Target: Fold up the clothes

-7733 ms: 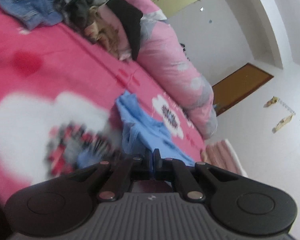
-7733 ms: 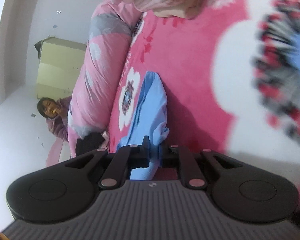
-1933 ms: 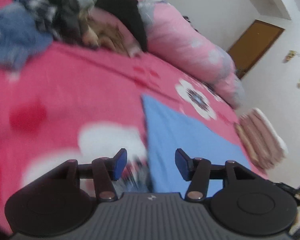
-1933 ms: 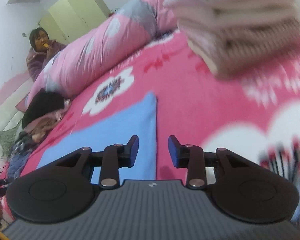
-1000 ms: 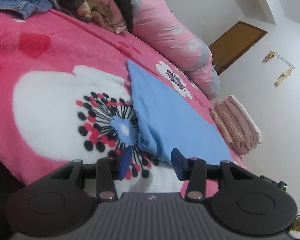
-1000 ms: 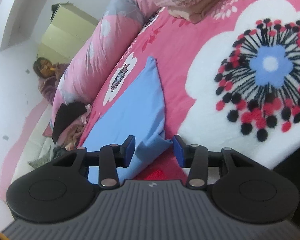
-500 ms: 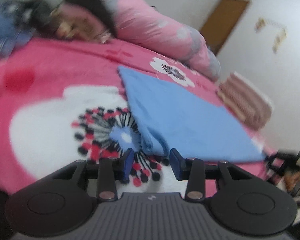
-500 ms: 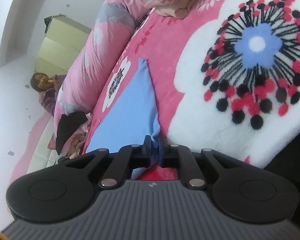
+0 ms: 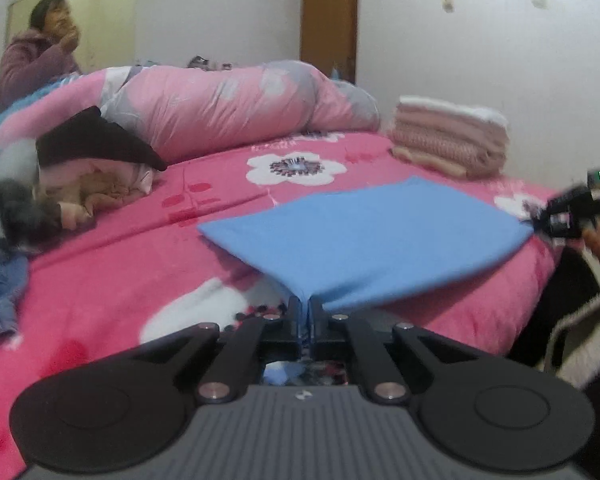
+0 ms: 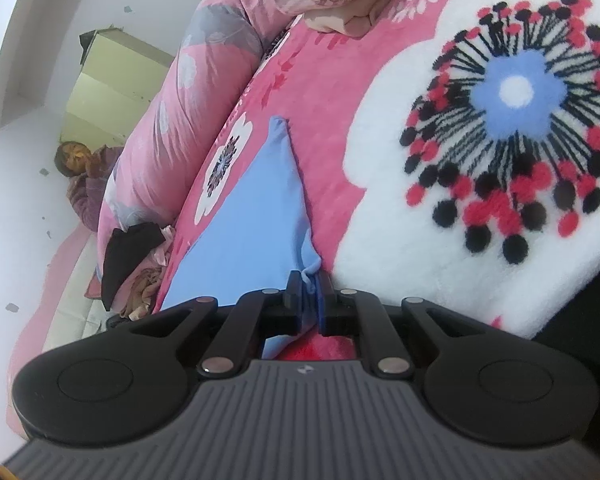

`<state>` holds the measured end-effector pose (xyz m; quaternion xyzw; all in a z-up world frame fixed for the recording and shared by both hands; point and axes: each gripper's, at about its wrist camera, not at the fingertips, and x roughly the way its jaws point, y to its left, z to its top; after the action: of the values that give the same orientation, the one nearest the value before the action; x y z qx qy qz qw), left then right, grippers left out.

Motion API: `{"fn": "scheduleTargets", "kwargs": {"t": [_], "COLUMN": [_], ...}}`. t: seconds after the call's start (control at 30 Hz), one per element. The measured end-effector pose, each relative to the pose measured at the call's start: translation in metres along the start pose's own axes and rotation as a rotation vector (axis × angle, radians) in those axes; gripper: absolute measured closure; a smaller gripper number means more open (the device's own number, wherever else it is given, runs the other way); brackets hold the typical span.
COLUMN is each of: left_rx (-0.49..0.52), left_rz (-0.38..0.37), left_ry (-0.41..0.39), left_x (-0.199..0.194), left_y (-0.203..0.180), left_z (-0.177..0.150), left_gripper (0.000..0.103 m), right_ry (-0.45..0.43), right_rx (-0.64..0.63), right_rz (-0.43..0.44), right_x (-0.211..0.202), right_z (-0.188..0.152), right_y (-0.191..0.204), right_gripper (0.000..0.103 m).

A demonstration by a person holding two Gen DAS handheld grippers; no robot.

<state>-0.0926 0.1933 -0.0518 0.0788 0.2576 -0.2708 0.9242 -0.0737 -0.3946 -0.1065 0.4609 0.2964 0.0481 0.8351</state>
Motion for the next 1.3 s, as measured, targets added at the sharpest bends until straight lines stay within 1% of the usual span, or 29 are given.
{"fn": "scheduleTargets", "kwargs": {"t": [0.1,0.17,0.23,0.33,0.4,0.43,0.5,0.53,0.57,0.6,0.63,0.7,0.8,0.87,0.93,1.0,1.07,1.1,1.13,1.17,1.2,1.23,1.3], "left_rx": [0.063,0.106,0.082,0.02,-0.012,-0.035,-0.1,-0.142,-0.184,-0.225,-0.26,-0.301,-0.332,-0.339,-0.331,-0.333,-0.384,-0.41,-0.437,-0.474,-0.519,-0.561,-0.606], "left_rz": [-0.013,-0.004,-0.007,0.013,0.04,0.053,0.073,0.079,0.08,0.081,0.079,0.064,0.009,-0.036,-0.062,-0.056,-0.029,-0.016,-0.002,0.01,0.006,0.003,0.007], "left_ry": [0.106,0.171,0.188,0.177,0.18,0.178,0.156,0.129,0.1,0.069,0.036,-0.028,-0.089,-0.09,-0.054,-0.007,0.039,0.062,0.081,0.077,0.065,0.055,0.044], "left_x": [0.013,0.023,0.023,0.011,0.003,-0.002,-0.008,-0.012,-0.015,-0.018,-0.02,-0.018,-0.004,0.014,0.039,0.061,0.076,0.084,0.091,0.091,0.089,0.087,0.081], "left_y": [-0.006,-0.009,-0.006,0.002,0.005,0.007,0.013,0.016,0.018,0.02,0.021,0.019,0.01,0.001,-0.011,-0.021,-0.02,-0.019,-0.017,-0.012,-0.005,0.002,0.012], "left_z": [-0.014,-0.026,-0.033,-0.039,-0.042,-0.044,-0.04,-0.036,-0.031,-0.026,-0.021,-0.01,0.006,0.014,0.019,0.017,0.006,0.001,-0.005,-0.011,-0.016,-0.02,-0.025], "left_gripper": [0.1,0.1,0.1,0.098,0.094,0.093,0.085,0.082,0.074,0.065,0.06,0.058,0.057,0.057,0.057,0.059,0.059,0.06,0.065,0.079,0.082,0.082,0.082], "right_ry": [-0.004,-0.006,-0.005,-0.004,-0.004,-0.005,-0.006,-0.008,-0.012,-0.024,-0.052,-0.125,-0.224,-0.243,-0.222,-0.177,-0.129,-0.108,-0.087,-0.074,-0.067,-0.067,-0.086], "right_rx": [0.009,0.015,0.015,0.015,0.016,0.017,0.015,0.009,-0.002,-0.025,-0.066,-0.154,-0.264,-0.376,-0.503,-0.633,-0.716,-0.735,-0.754,-0.765,-0.771,-0.765,-0.735], "right_rz": [0.006,0.01,0.01,0.015,0.019,0.022,0.028,0.026,0.021,0.01,-0.012,-0.064,-0.083,-0.081,-0.069,-0.058,-0.061,-0.066,-0.071,-0.098,-0.143,-0.171,-0.202], "right_x": [0.001,0.001,0.001,0.001,0.0,0.0,0.0,-0.002,-0.004,-0.008,-0.014,-0.03,-0.052,-0.053,-0.042,-0.022,-0.003,0.005,0.013,0.018,0.02,0.017,0.005], "right_z": [-0.001,-0.001,-0.001,-0.001,0.0,0.0,0.0,0.0,0.001,0.001,0.003,0.005,0.008,0.004,-0.007,-0.025,-0.04,-0.045,-0.05,-0.054,-0.055,-0.054,-0.046], "right_y": [-0.002,-0.004,-0.003,-0.004,-0.006,-0.006,-0.007,-0.006,-0.004,0.0,0.007,0.021,0.044,0.064,0.087,0.107,0.115,0.113,0.111,0.106,0.097,0.088,0.07], "right_gripper": [0.098,0.098,0.098,0.098,0.098,0.098,0.098,0.098,0.096,0.096,0.095,0.095,0.095,0.095,0.095,0.095,0.095,0.095,0.095,0.095,0.095,0.1,0.102]}}
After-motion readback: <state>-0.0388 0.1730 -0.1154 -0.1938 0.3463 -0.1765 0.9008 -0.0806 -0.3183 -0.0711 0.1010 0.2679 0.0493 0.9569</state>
